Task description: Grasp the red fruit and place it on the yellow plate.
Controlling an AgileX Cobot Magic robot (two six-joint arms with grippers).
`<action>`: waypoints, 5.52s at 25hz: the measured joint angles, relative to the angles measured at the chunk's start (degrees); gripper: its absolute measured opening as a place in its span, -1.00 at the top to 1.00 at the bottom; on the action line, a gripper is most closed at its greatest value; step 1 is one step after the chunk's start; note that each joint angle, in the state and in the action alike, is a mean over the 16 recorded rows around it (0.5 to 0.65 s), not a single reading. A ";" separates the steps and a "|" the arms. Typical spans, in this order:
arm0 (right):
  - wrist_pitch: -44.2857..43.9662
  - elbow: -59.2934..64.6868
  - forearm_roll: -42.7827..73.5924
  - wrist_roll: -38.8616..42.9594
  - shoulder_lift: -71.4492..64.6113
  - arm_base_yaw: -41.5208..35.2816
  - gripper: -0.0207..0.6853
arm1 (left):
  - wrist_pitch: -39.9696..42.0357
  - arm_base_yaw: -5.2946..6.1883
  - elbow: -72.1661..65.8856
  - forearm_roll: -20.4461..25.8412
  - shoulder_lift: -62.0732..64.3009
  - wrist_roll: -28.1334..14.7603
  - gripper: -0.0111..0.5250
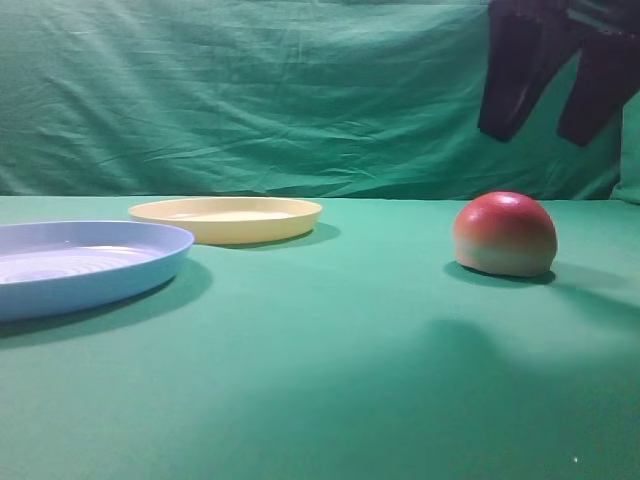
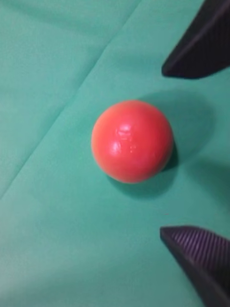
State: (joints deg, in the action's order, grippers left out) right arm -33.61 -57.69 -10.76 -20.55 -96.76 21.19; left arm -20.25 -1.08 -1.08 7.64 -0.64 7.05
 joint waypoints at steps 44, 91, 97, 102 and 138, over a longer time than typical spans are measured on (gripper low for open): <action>1.76 -49.05 -1.91 -1.08 -33.08 13.59 -0.21 | 0.00 0.00 0.00 0.00 0.00 0.00 0.37; -12.70 2.66 5.60 15.24 53.80 13.62 0.94 | 0.00 0.00 0.00 0.00 0.00 0.00 0.37; -12.14 13.85 5.53 15.67 68.75 13.62 0.94 | 0.00 0.00 0.00 0.00 0.00 0.00 0.37; -12.33 18.62 6.19 16.03 75.81 13.58 0.94 | 0.00 0.00 0.00 0.00 0.00 0.00 0.37; 11.19 58.04 9.36 16.20 97.44 -10.38 0.94 | 0.00 0.00 0.00 0.00 0.00 0.00 0.37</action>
State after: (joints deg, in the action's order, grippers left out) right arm -22.42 0.35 -1.39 -4.36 0.68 10.81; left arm -20.25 -1.08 -1.08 7.64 -0.64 7.05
